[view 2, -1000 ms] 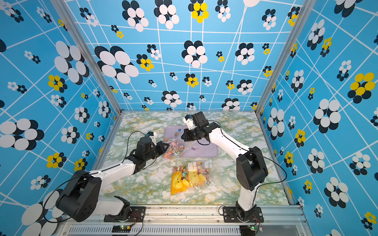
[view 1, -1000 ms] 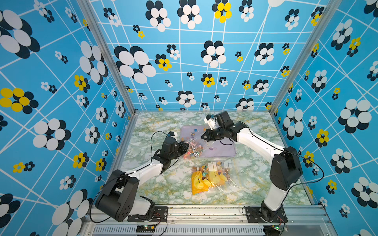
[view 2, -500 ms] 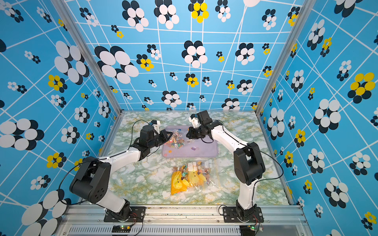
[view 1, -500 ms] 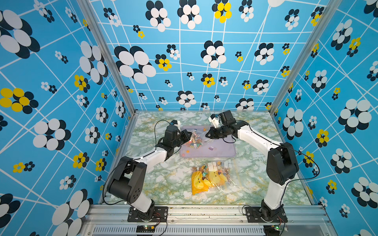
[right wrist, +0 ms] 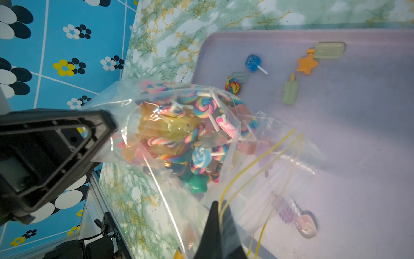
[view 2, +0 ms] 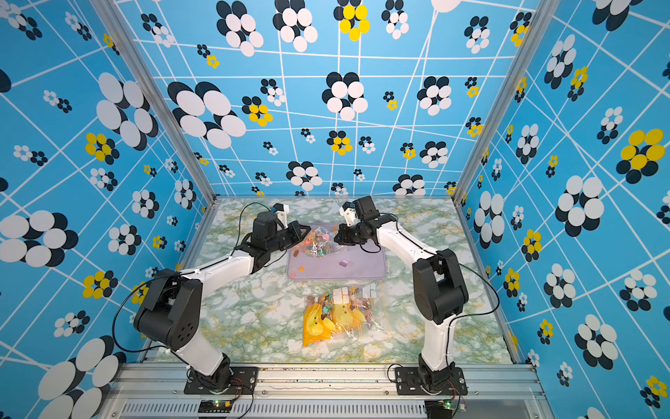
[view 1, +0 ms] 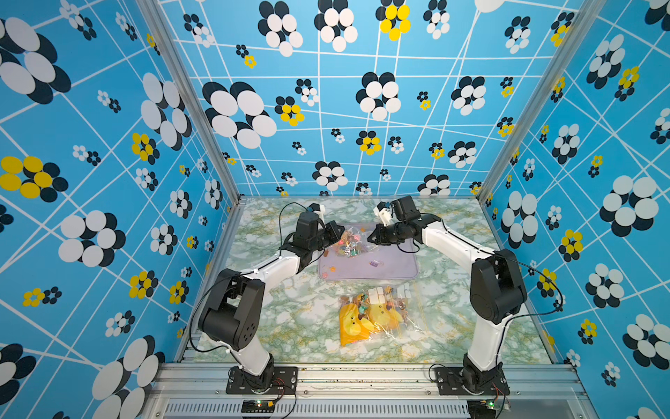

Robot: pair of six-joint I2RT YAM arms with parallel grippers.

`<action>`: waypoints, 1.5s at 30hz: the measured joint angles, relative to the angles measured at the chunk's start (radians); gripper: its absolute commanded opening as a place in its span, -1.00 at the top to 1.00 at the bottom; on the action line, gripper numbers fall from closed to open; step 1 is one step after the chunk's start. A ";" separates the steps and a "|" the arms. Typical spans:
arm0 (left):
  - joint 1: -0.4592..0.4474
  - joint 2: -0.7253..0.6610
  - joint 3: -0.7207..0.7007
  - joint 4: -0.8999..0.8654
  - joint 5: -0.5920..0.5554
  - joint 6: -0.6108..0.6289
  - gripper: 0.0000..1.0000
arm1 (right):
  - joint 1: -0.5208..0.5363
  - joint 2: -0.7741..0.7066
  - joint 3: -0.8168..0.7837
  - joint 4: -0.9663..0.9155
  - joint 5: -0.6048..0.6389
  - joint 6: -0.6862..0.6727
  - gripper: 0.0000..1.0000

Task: Pour candies out of the ziploc bag
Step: 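Pour the candies out of the ziploc bag onto the tray.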

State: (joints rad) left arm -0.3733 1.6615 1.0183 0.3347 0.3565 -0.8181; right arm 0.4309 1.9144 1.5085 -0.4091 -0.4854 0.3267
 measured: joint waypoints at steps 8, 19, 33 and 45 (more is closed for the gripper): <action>0.001 0.000 0.019 -0.024 0.004 0.004 1.00 | -0.016 0.006 -0.012 0.024 -0.021 0.013 1.00; 0.001 0.000 0.047 -0.048 0.018 0.008 1.00 | -0.032 0.038 -0.045 0.087 -0.056 0.060 1.00; 0.001 -0.012 0.051 -0.080 0.022 0.012 1.00 | -0.042 0.059 -0.061 0.144 -0.097 0.112 1.00; 0.000 -0.029 0.077 -0.083 0.022 0.012 1.00 | -0.042 0.062 -0.065 0.205 -0.135 0.164 1.00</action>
State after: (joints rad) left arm -0.3733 1.6321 1.0954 0.2520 0.3786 -0.8062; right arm 0.3893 1.9762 1.4437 -0.2039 -0.6201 0.4911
